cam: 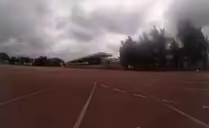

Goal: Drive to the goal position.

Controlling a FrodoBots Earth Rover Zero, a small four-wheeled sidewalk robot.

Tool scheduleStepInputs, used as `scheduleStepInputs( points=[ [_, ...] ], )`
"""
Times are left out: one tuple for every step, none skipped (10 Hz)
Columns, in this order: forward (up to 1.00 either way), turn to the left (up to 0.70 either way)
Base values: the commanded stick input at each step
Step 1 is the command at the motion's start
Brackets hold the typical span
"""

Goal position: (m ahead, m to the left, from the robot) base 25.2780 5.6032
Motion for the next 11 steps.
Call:
scheduleStepInputs(
  points=[
    [0.70, 0.00],
    [0.70, 0.00],
    [0.70, 0.00],
    [0.70, 0.00],
    [0.70, 0.00],
    [0.70, 0.00],
    [0.70, 0.00],
    [0.70, 0.00],
    [0.70, 0.00],
    [0.70, 0.00],
    [0.70, 0.00]
  ],
)
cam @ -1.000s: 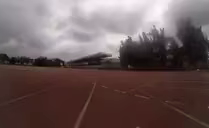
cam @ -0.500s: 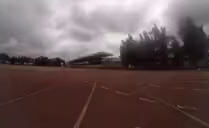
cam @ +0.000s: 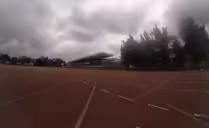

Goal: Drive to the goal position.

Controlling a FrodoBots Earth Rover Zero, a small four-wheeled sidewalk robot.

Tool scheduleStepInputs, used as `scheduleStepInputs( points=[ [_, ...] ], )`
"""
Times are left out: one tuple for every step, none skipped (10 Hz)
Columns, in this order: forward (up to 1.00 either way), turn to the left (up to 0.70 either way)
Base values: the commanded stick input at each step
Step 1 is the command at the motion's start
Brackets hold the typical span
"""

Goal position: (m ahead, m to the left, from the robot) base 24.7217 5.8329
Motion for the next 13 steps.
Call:
scheduleStepInputs(
  points=[
    [0.70, 0.00],
    [0.70, 0.00],
    [0.70, 0.00],
    [0.70, 0.00],
    [0.70, 0.00],
    [0.70, 0.00],
    [0.70, 0.00],
    [0.70, 0.00],
    [0.70, 0.00],
    [0.70, 0.00],
    [0.70, 0.00],
    [0.70, 0.00],
    [0.70, 0.00]
  ],
)
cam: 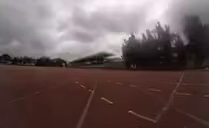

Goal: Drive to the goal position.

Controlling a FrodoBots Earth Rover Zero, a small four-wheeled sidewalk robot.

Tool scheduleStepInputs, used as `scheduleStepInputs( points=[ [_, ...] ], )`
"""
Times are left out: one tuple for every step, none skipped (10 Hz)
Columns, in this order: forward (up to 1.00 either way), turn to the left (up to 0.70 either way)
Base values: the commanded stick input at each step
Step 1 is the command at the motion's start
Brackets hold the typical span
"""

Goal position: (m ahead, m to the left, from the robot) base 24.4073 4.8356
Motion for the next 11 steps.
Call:
scheduleStepInputs(
  points=[
    [0.70, 0.00],
    [0.70, 0.00],
    [0.70, 0.00],
    [0.70, 0.00],
    [0.70, 0.00],
    [0.70, 0.00],
    [0.70, 0.00],
    [0.70, 0.00],
    [0.70, 0.00],
    [0.70, 0.00],
    [0.70, 0.00]
  ],
)
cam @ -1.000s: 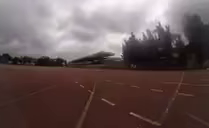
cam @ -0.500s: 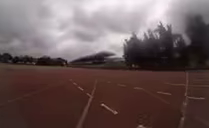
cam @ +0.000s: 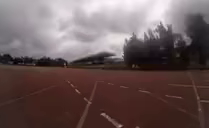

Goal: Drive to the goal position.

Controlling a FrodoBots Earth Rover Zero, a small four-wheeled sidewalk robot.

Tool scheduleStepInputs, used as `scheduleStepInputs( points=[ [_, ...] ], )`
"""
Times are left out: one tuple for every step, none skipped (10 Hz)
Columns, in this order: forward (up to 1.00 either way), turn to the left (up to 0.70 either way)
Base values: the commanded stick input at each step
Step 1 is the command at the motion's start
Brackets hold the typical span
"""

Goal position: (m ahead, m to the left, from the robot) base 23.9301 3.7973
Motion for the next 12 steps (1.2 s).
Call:
scheduleStepInputs(
  points=[
    [0.70, 0.00],
    [0.70, 0.00],
    [0.70, 0.00],
    [0.70, 0.00],
    [0.70, 0.00],
    [0.70, 0.00],
    [0.70, 0.00],
    [0.70, 0.00],
    [0.70, 0.00],
    [0.70, 0.00],
    [0.70, 0.00],
    [0.70, 0.00]
  ],
)
